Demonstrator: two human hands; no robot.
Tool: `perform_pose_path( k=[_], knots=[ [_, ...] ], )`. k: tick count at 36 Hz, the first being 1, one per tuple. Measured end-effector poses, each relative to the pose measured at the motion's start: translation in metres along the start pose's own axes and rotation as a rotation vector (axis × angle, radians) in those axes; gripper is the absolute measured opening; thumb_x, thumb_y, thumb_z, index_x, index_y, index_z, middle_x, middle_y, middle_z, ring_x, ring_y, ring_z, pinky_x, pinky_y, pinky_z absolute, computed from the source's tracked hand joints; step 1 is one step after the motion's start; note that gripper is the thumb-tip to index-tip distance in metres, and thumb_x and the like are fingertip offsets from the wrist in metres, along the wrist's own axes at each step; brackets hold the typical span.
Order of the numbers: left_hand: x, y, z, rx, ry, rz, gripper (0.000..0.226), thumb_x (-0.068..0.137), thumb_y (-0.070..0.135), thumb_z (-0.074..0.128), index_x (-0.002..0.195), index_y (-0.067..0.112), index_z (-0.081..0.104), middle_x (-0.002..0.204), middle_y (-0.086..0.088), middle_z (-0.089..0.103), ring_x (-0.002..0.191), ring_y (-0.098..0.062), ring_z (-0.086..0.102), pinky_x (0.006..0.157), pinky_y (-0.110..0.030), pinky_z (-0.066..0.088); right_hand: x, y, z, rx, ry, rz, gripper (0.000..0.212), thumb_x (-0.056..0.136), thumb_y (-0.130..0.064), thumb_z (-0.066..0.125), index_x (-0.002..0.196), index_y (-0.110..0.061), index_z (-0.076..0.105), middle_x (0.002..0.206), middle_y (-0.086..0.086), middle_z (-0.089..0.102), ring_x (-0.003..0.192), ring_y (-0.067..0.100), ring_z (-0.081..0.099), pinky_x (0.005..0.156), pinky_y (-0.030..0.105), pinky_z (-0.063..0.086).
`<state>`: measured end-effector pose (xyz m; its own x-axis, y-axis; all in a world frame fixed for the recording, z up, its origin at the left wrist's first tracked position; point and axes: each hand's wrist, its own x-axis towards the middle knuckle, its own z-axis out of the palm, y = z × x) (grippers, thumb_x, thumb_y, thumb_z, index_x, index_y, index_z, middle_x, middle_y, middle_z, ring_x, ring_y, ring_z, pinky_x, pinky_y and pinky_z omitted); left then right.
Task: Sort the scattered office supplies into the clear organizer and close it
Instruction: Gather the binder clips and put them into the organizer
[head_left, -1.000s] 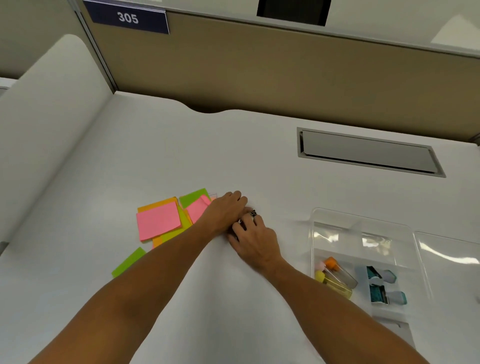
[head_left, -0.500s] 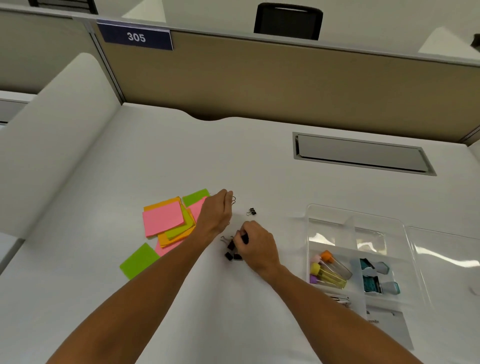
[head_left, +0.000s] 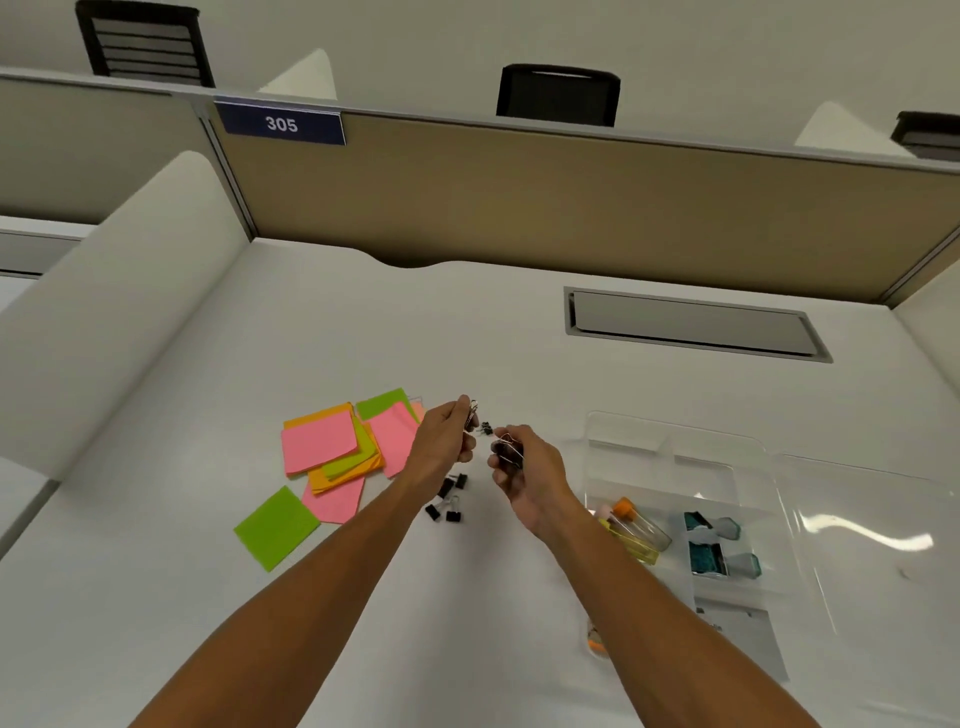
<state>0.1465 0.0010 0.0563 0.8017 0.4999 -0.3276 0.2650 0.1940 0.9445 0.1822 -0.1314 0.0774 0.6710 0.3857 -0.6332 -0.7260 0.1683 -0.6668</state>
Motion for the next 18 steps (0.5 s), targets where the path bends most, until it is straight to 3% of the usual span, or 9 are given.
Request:
perform_pose_path(
  k=[7, 11, 18],
  knots=[
    [-0.008, 0.005, 0.055, -0.001, -0.079, -0.101, 0.031, 0.099, 0.030, 0.047, 0.086, 0.009, 0.066, 0.079, -0.002, 0.065, 0.062, -0.015, 0.051, 0.057, -0.026, 0.045, -0.015, -0.032, -0.032, 0.243, 0.049, 0.056, 0.013, 0.089, -0.014, 0.065, 0.092, -0.002, 0.066, 0.080, 0.013, 0.065, 0.063, 0.021, 0.064, 0.052, 0.025, 0.053],
    [-0.013, 0.008, 0.090, -0.021, -0.143, -0.109, 0.025, 0.097, 0.024, 0.050, 0.093, 0.007, 0.068, 0.078, -0.007, 0.067, 0.063, -0.013, 0.054, 0.057, -0.024, 0.045, -0.016, -0.051, -0.058, 0.310, 0.120, 0.016, 0.016, 0.092, -0.019, 0.062, 0.095, -0.003, 0.064, 0.087, 0.014, 0.063, 0.073, 0.024, 0.065, 0.066, 0.029, 0.056],
    [-0.014, 0.019, 0.142, 0.059, -0.168, -0.080, 0.018, 0.096, 0.022, 0.055, 0.092, 0.012, 0.069, 0.091, -0.006, 0.070, 0.078, -0.017, 0.068, 0.071, -0.025, 0.057, -0.019, -0.081, -0.102, 0.407, 0.241, -0.066, 0.026, 0.094, -0.026, 0.063, 0.105, -0.002, 0.058, 0.095, 0.015, 0.054, 0.087, 0.028, 0.053, 0.081, 0.036, 0.054]
  ],
)
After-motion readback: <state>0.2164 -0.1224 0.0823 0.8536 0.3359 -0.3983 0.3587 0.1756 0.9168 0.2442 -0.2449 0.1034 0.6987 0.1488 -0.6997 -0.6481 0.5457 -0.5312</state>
